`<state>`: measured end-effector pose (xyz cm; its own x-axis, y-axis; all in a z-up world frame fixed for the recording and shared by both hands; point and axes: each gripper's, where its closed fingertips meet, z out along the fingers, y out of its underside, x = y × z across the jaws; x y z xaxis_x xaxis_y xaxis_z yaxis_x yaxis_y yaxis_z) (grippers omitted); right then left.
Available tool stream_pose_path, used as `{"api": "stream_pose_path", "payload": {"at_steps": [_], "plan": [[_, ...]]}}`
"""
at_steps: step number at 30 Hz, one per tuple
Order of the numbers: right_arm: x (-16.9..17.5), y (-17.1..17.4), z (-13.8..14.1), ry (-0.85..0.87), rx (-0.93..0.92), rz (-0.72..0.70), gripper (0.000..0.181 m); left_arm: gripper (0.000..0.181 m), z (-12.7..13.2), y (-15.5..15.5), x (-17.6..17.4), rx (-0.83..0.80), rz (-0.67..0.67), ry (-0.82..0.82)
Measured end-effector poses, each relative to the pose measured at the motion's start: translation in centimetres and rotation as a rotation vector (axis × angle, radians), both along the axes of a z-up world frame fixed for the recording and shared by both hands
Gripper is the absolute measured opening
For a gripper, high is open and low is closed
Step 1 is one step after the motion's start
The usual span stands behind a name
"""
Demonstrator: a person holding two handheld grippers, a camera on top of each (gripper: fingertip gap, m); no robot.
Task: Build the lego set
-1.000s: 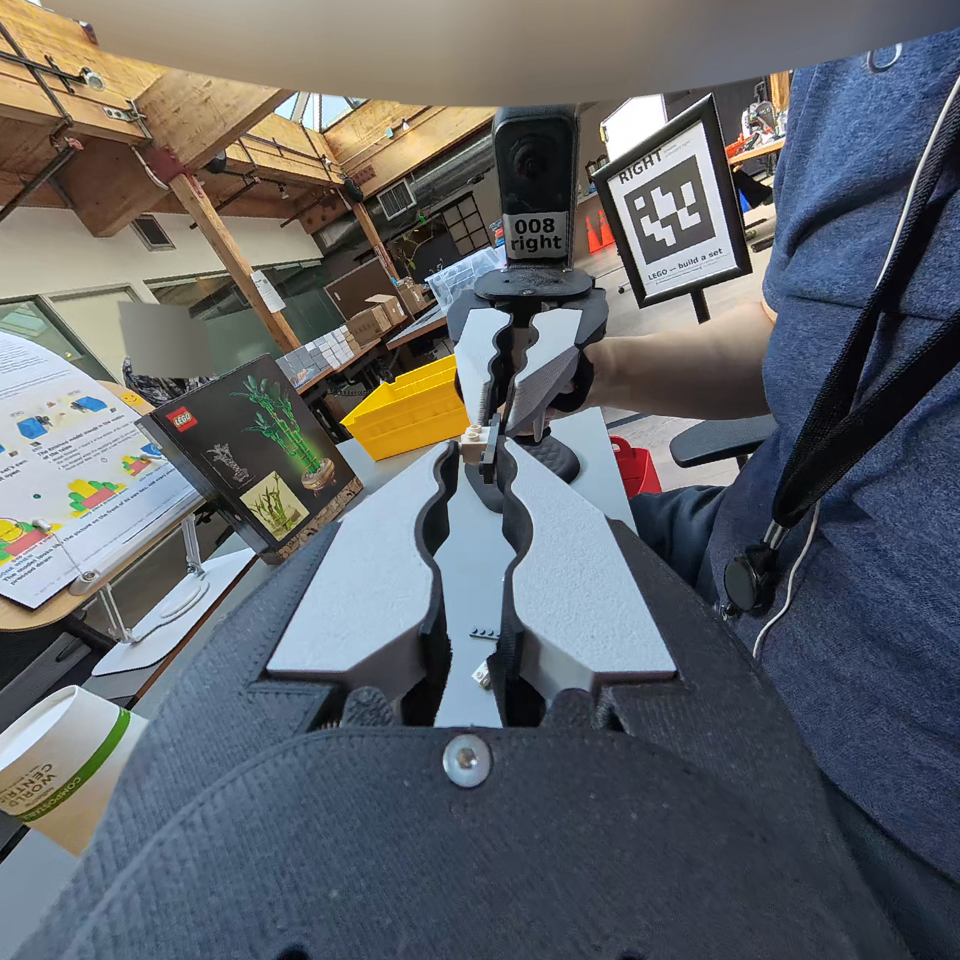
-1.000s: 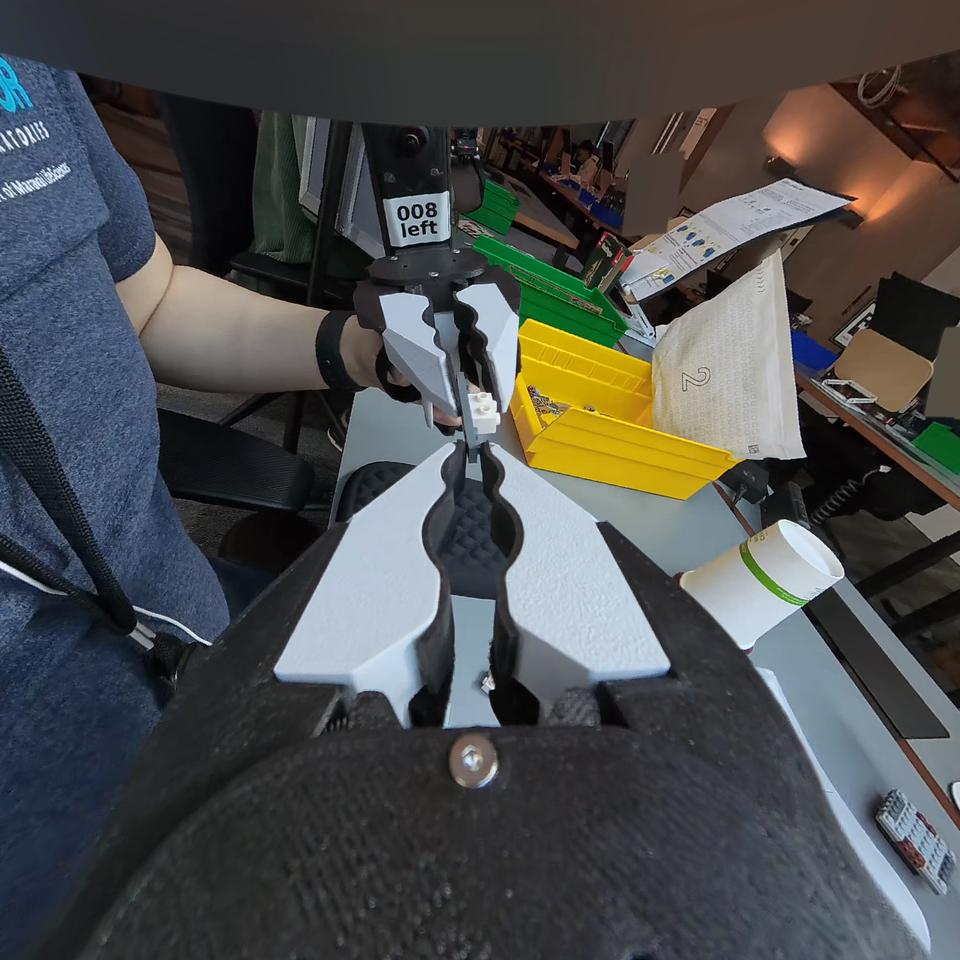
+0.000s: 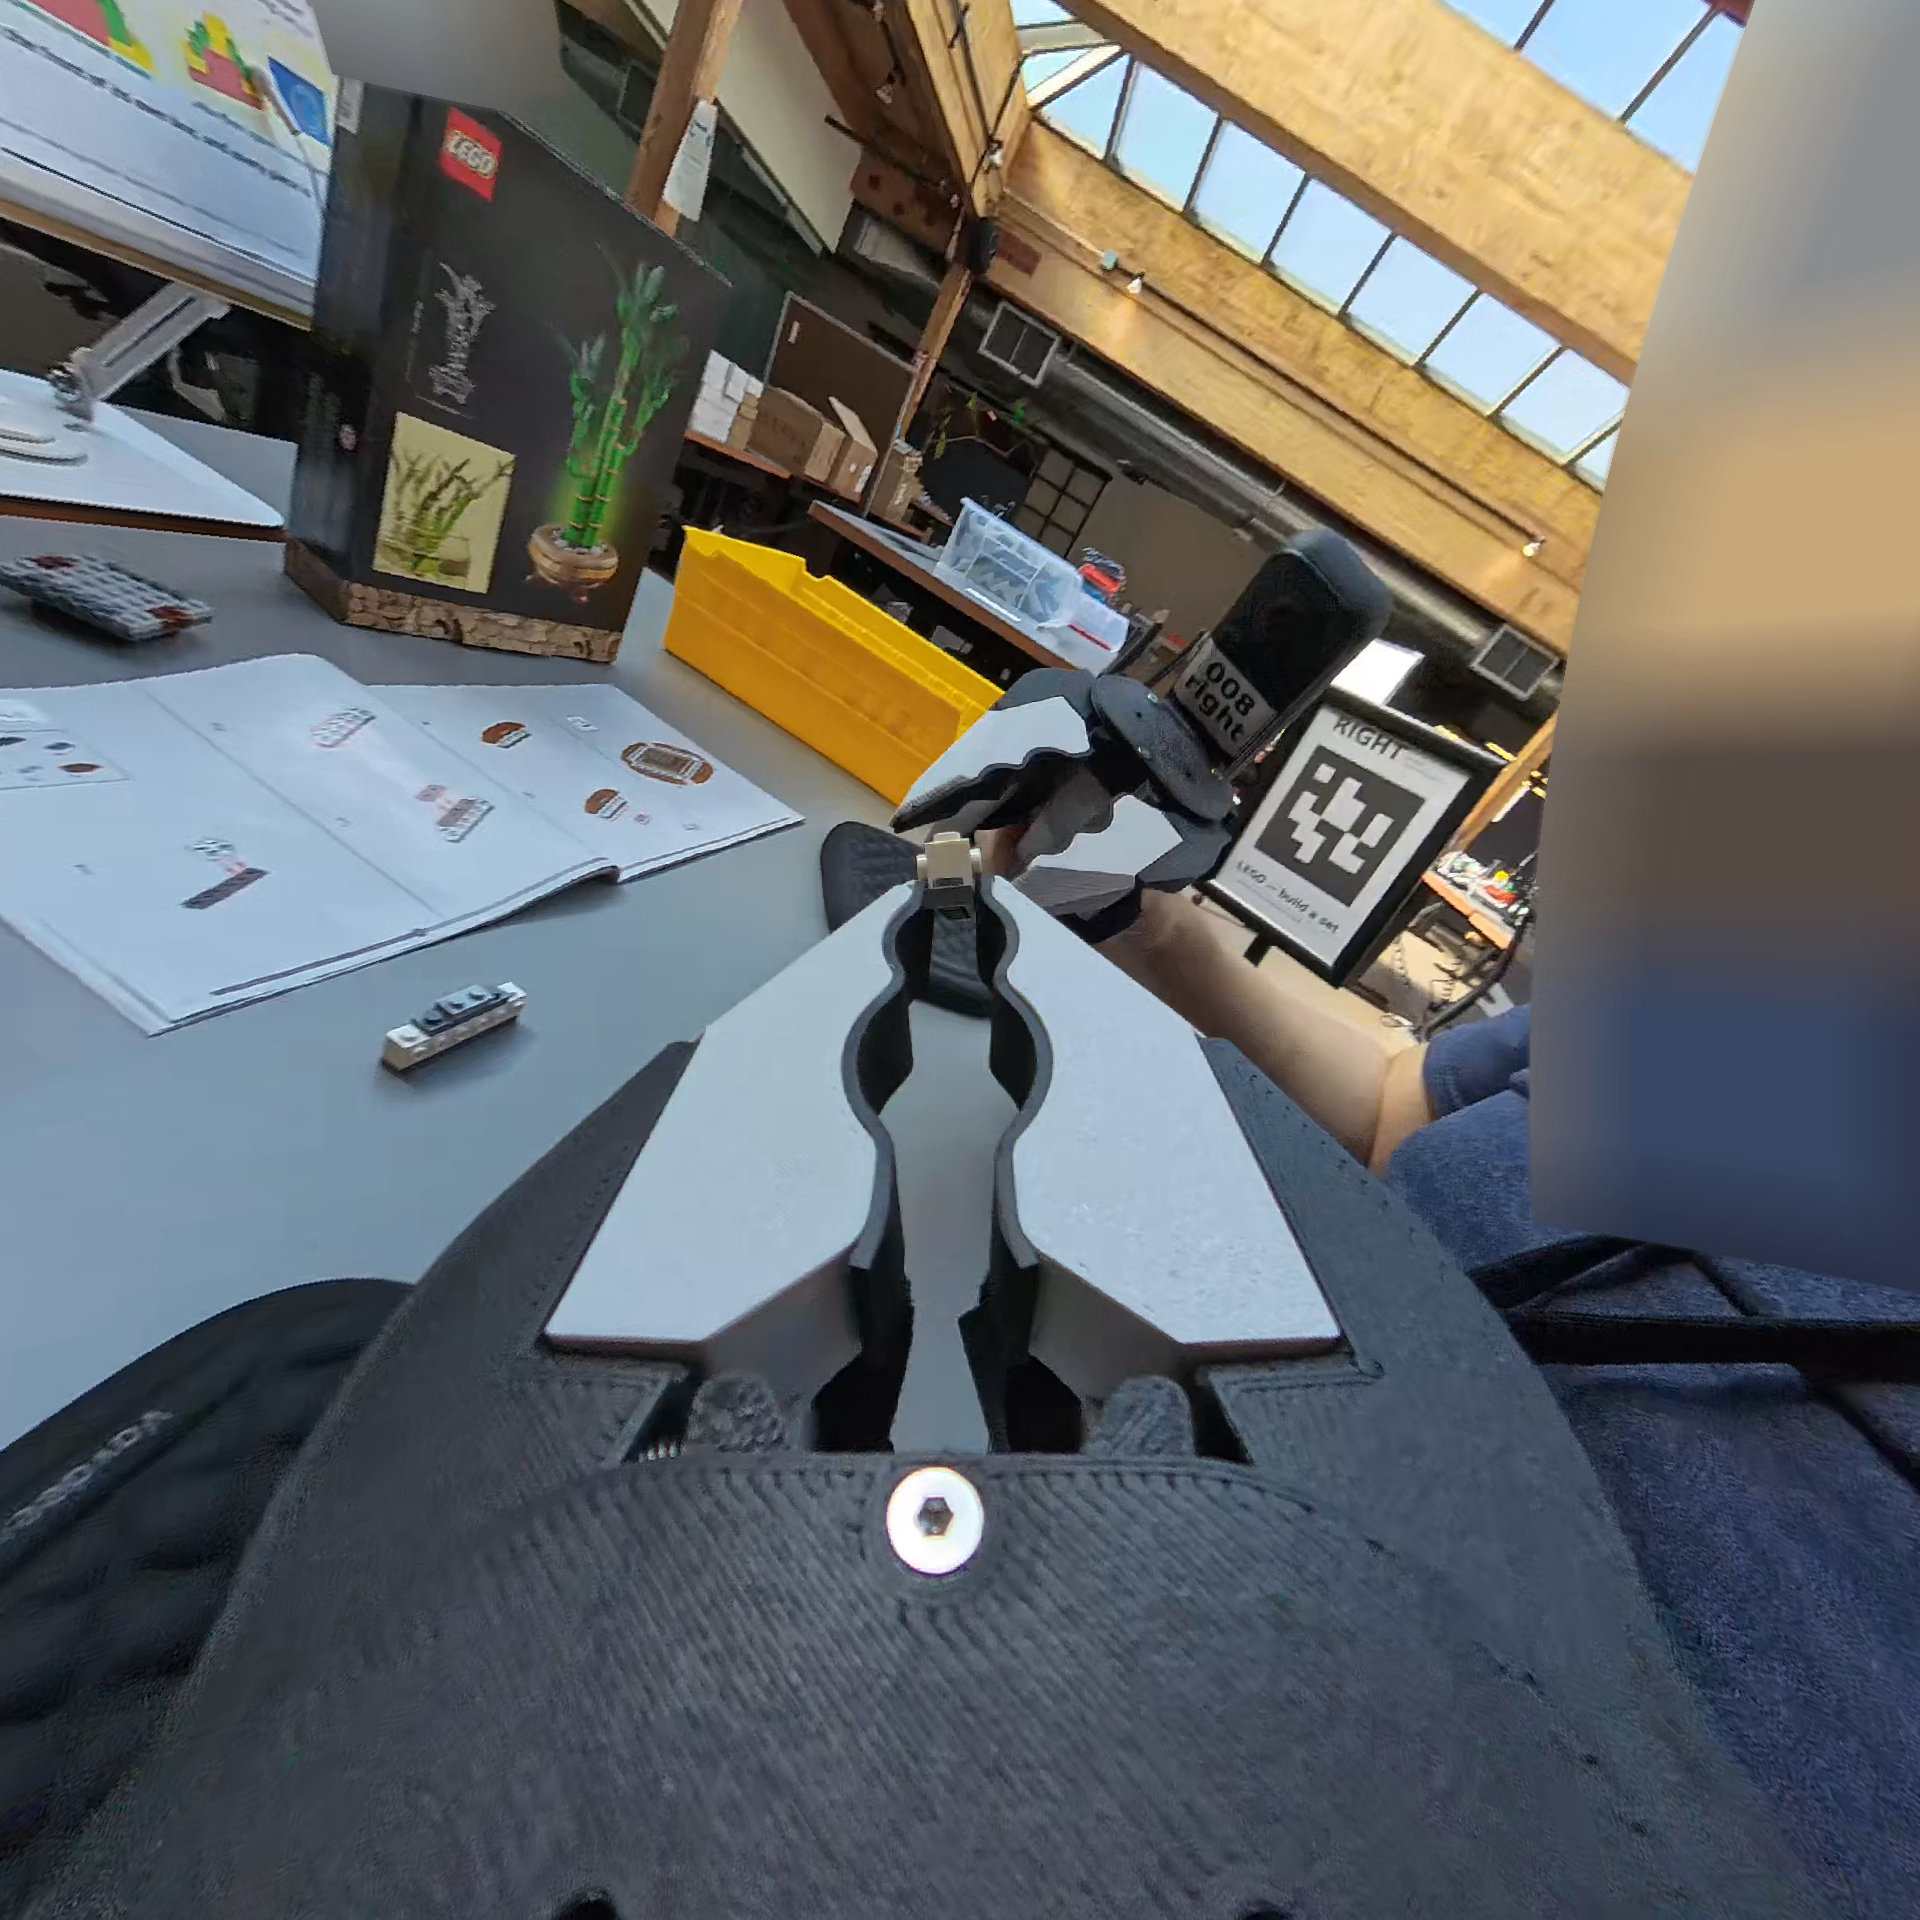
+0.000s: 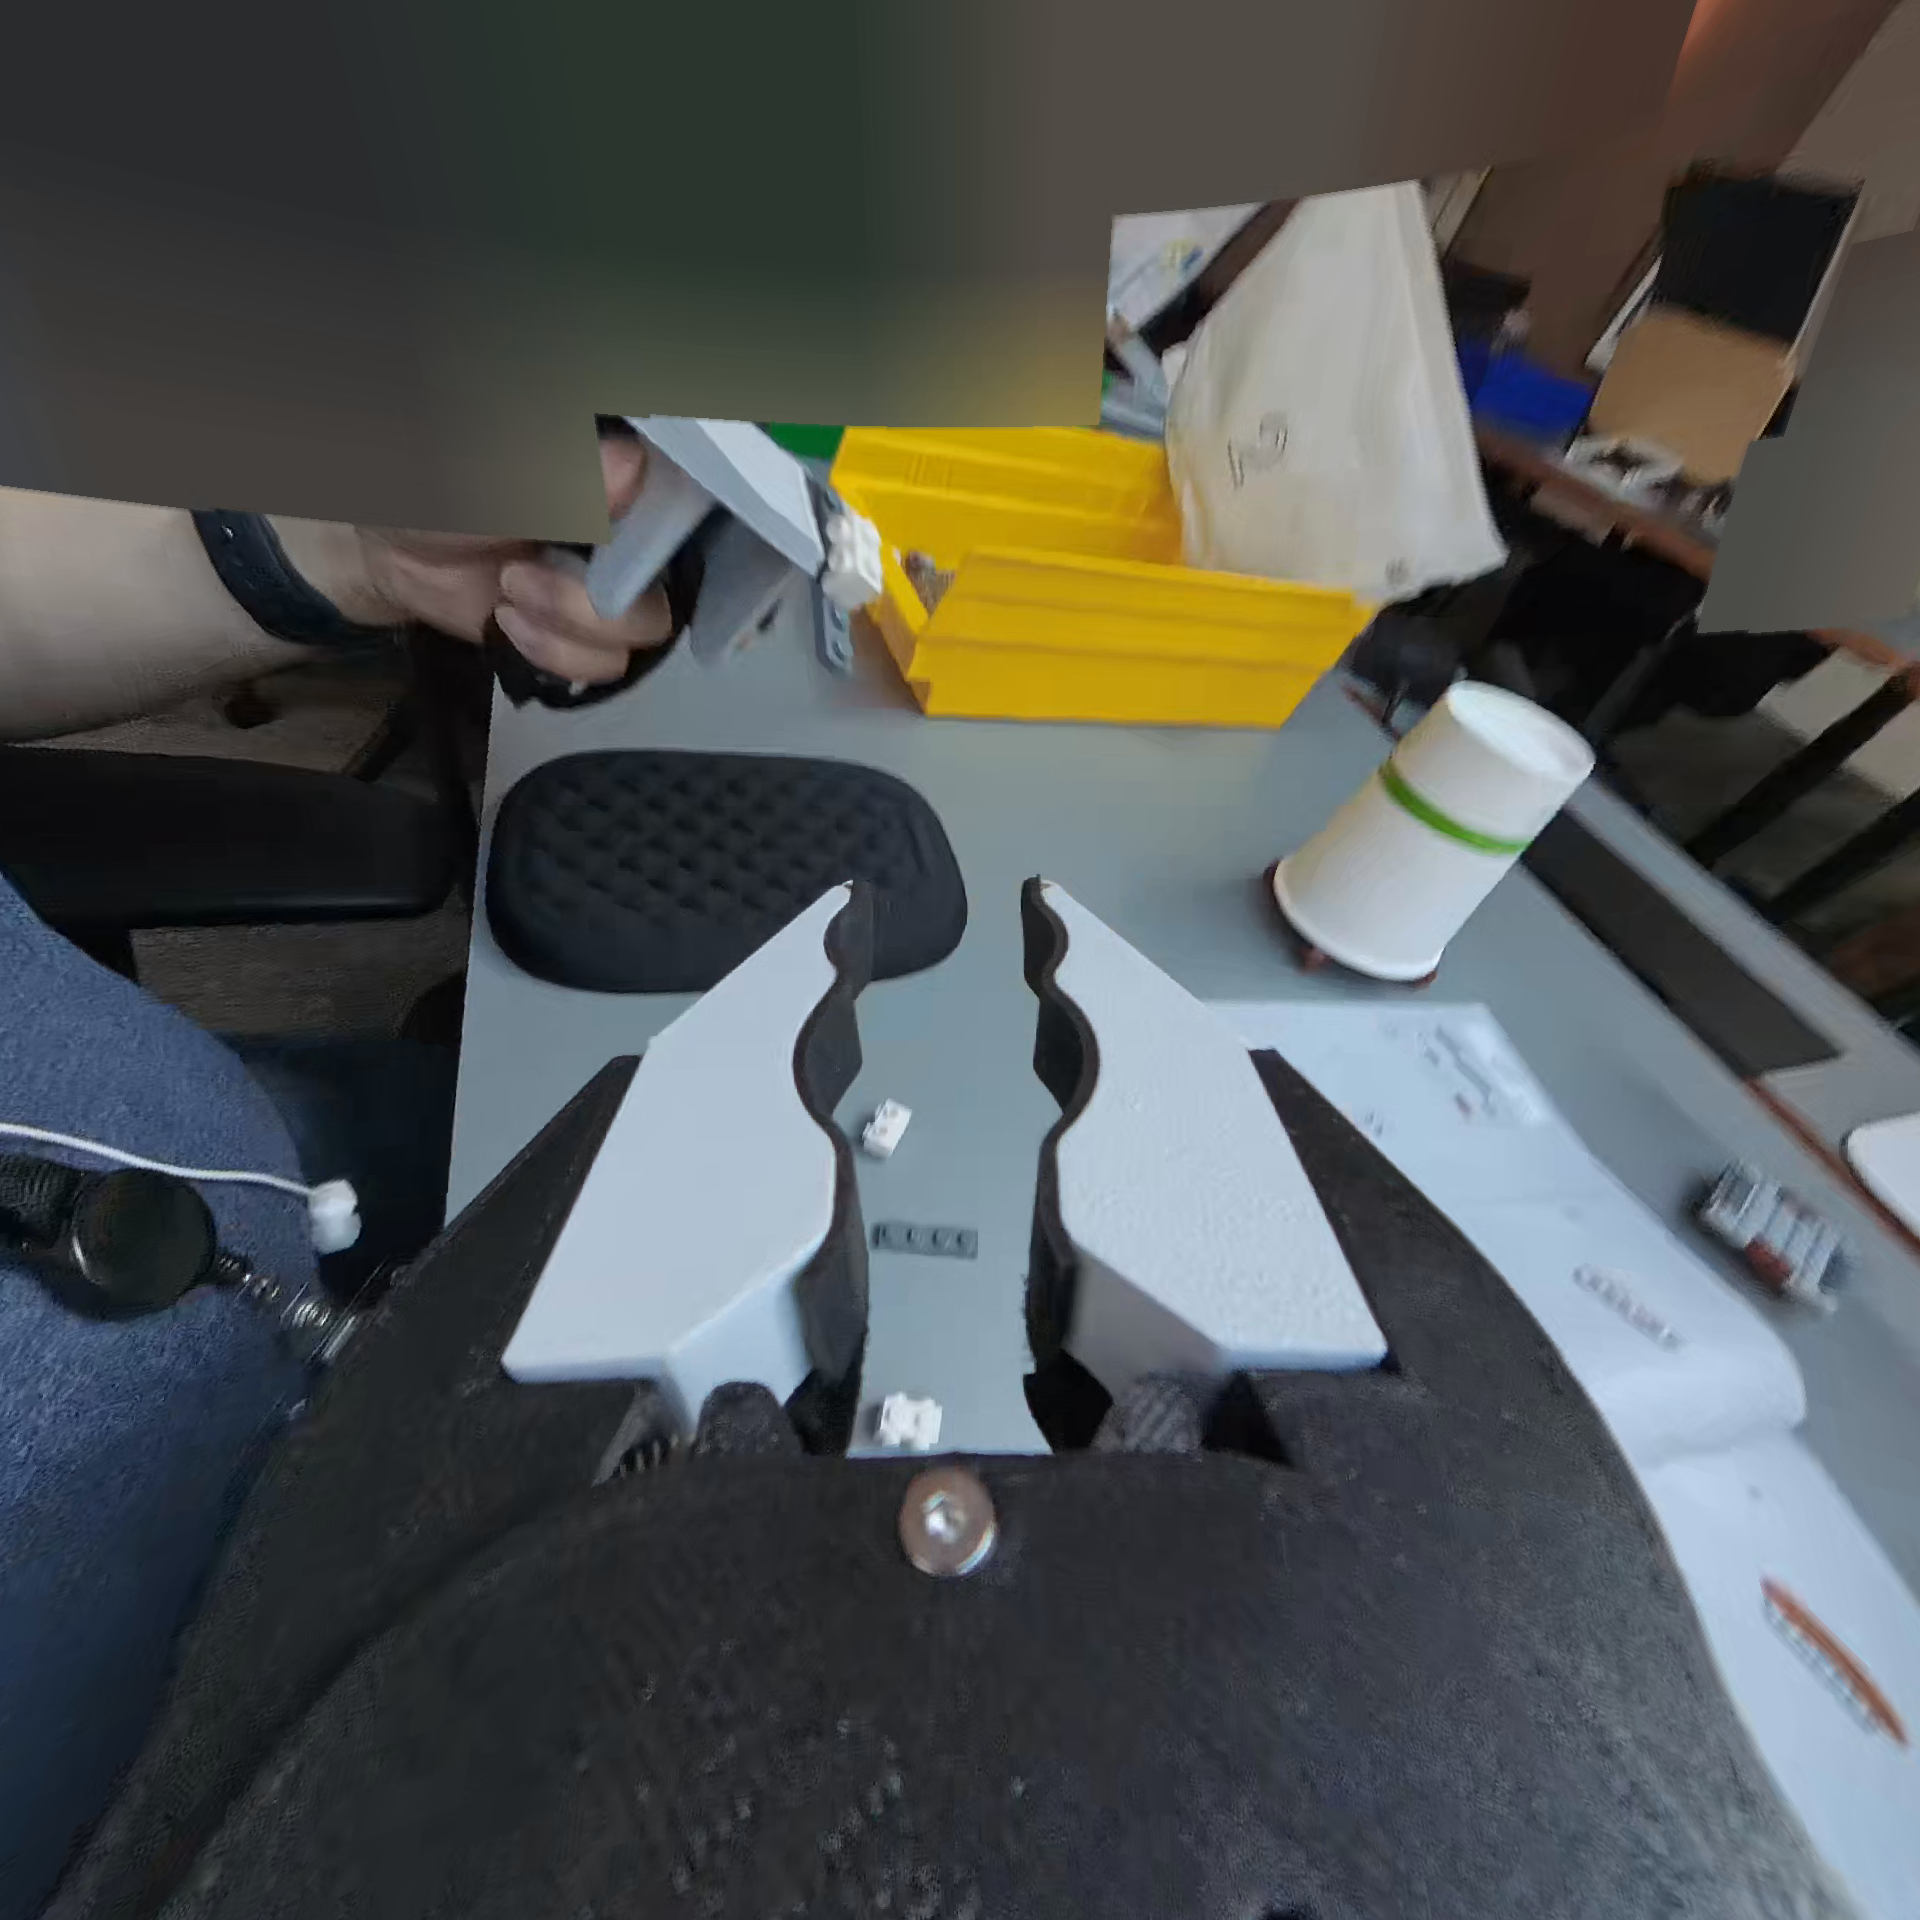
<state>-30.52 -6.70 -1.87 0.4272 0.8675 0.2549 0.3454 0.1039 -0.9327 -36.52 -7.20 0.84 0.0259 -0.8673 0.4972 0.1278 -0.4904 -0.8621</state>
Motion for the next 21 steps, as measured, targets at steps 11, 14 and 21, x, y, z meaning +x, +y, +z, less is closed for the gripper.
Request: {"api": "stream_pose_path", "payload": {"at_steps": [11, 14, 21], "plan": [[-1.6, 1.9, -11.2, -0.556, -0.060, -0.160, 0.019, 0.006, -2.3, 1.0, -2.2, 0.071, 0.142, 0.188], [-2.3, 1.9, -12.2, -0.508, -0.142, -0.207, 0.018, 0.006, -2.1, 0.8, -2.4, 0.064, 0.132, 0.174], [-1.9, 2.2, -13.7, -0.525, -0.164, -0.228, 0.008, 0.006, -1.8, 0.5, -2.6, 0.066, 0.121, 0.158]]}}
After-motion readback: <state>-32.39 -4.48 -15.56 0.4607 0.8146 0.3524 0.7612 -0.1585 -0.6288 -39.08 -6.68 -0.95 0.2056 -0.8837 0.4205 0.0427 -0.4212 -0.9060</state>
